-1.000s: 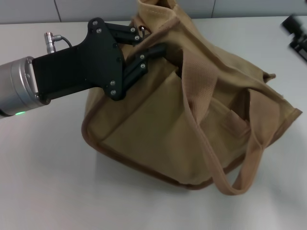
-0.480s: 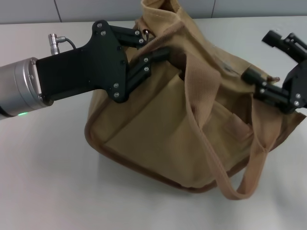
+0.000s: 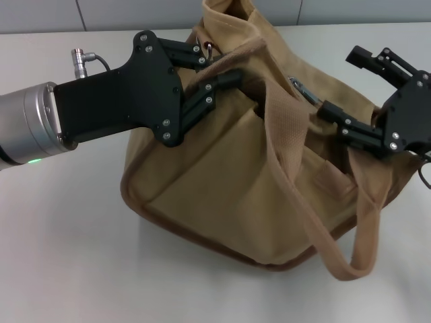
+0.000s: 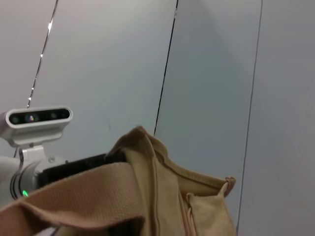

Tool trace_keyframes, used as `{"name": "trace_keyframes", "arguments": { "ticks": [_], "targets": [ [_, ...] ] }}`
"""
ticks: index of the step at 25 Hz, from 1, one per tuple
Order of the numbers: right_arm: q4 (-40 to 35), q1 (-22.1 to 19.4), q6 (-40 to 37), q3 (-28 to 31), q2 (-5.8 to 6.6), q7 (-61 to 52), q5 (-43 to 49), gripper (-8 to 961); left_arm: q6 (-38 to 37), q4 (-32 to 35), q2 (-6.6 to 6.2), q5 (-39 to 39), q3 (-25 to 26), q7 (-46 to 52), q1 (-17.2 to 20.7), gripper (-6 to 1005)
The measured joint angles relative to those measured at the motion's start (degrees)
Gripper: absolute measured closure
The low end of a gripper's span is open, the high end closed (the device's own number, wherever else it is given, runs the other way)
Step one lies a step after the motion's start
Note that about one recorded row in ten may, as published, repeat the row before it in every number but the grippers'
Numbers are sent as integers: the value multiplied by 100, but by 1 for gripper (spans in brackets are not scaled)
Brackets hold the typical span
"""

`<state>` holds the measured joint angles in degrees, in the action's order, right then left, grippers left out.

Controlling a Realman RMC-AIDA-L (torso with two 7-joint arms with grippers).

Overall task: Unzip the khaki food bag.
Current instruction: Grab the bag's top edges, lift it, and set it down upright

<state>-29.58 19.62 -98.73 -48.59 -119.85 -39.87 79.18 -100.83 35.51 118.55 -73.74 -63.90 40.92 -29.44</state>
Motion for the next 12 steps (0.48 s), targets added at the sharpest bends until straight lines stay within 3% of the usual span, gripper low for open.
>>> {"name": "trace_keyframes", "arguments": {
  "ticks": [12],
  "targets": [
    [239,197,485,-71,-3,316,-79,246,-25,0,9,2,-8,-13,0,912]
  ]
}}
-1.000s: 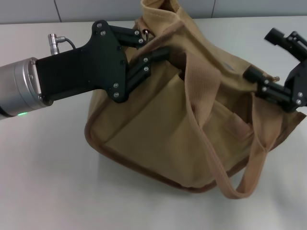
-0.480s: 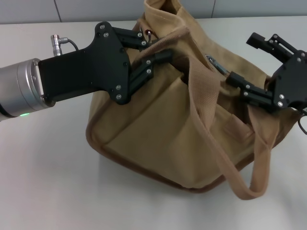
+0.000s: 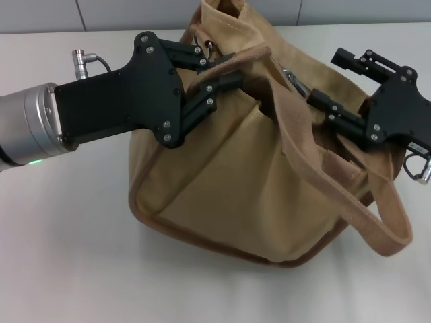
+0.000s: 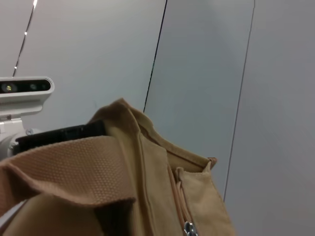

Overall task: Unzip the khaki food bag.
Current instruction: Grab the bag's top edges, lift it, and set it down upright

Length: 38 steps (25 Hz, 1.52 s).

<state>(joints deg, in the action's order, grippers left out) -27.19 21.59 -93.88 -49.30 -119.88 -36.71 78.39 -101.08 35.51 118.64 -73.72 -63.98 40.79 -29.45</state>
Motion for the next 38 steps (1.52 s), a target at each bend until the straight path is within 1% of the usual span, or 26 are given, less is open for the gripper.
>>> {"name": "trace_keyframes", "arguments": {
  "ticks": [3,6,7,8,11,15,22,26,33,38],
  "targets": [
    [64,79,29,0,0,50,-7,259,-4,0,2,2,0,-1,-15,912],
    [120,166,42,-33,0,63,-12,309,-8,-2,1,2,0,-1,-39,912],
    [105,194,58,-225,0,170,-15,326,-13,-8,1,2,-6,-1,-54,912],
    [105,194,58,-225,0,170,-15,343,-14,-8,0,2,-12,-1,-59,912],
    [49,187,113,-491,0,440,-16,400,-14,0,0,2,-44,-1,-75,912],
    [14,171,199,-579,0,560,-2,480,-10,1,-4,2,-62,0,-94,912],
    [-80,145,242,-839,1,574,34,478,9,1,-8,2,-62,-1,-129,912],
    [-88,145,463,-933,-2,575,1,477,12,0,-9,1,-66,1,-150,913],
    [-80,213,652,-1074,-1,545,-8,590,12,0,-8,1,-70,9,-159,913],
    [-62,251,698,-1123,0,522,-24,769,10,0,-8,2,-70,10,-188,913]
  ]
}}
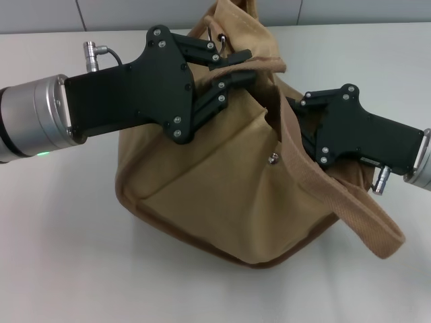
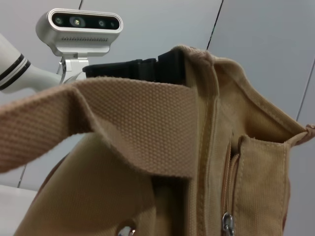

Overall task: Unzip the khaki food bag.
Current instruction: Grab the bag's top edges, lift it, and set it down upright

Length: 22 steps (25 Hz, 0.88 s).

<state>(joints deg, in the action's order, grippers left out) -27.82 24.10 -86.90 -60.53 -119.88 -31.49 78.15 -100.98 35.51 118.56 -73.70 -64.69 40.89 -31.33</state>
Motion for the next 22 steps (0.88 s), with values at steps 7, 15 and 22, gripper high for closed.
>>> {"name": "trace_keyframes", "arguments": {
  "ticks": [7,15,22],
  "targets": [
    [-7,4,63,-110,0,-195,-237,884,-4,0,3,4,0,-8,-7,913],
    [-416,-566,-14,-198,21,-491,-430,935,2,-19,10,35,0,-18,0,913],
    [-695,-1059,-156,-153,41,-714,-379,947,23,-36,9,44,1,-20,-15,912]
  ]
}}
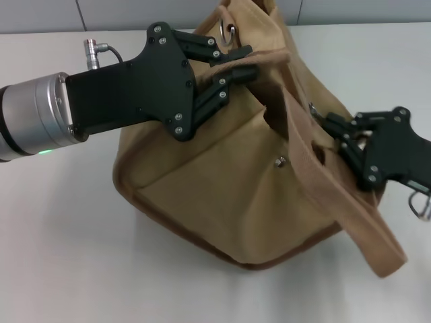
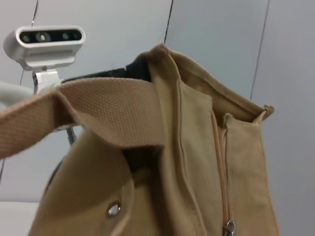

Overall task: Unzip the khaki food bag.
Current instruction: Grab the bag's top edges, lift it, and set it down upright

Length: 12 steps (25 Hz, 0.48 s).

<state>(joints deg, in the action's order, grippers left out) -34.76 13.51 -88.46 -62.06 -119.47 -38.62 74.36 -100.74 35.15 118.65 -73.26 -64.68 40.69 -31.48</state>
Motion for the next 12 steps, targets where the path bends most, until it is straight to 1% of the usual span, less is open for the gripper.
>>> {"name": "trace_keyframes", "arguments": {
  "ticks": [1,2,3,4,5,7,10,11,12],
  "targets": [
    [-59,-185,-102,35,10,-99,14,947,12,-2,1,0,0,0,-3,912],
    [-59,-185,-102,35,10,-99,14,947,12,-2,1,0,0,0,-3,912],
    [-149,-419,-134,168,21,-203,98,947,18,-4,0,1,0,0,-3,912],
    [-149,-419,-134,168,21,-203,98,947,23,-5,0,2,1,0,-3,912],
    [-192,-526,-145,287,23,-250,188,946,25,-7,1,2,1,-1,0,912],
    [-242,-804,-252,946,21,-431,761,946,28,-8,1,5,6,-31,23,912],
    [-232,-838,-275,1094,19,-457,882,946,30,-8,0,14,9,-72,37,912],
    [-194,-884,-354,1340,17,-489,1077,946,31,-8,0,15,8,-75,38,912],
    [-194,-884,-354,1340,17,-489,1077,946,31,-8,0,15,8,-75,38,912]
  ]
}}
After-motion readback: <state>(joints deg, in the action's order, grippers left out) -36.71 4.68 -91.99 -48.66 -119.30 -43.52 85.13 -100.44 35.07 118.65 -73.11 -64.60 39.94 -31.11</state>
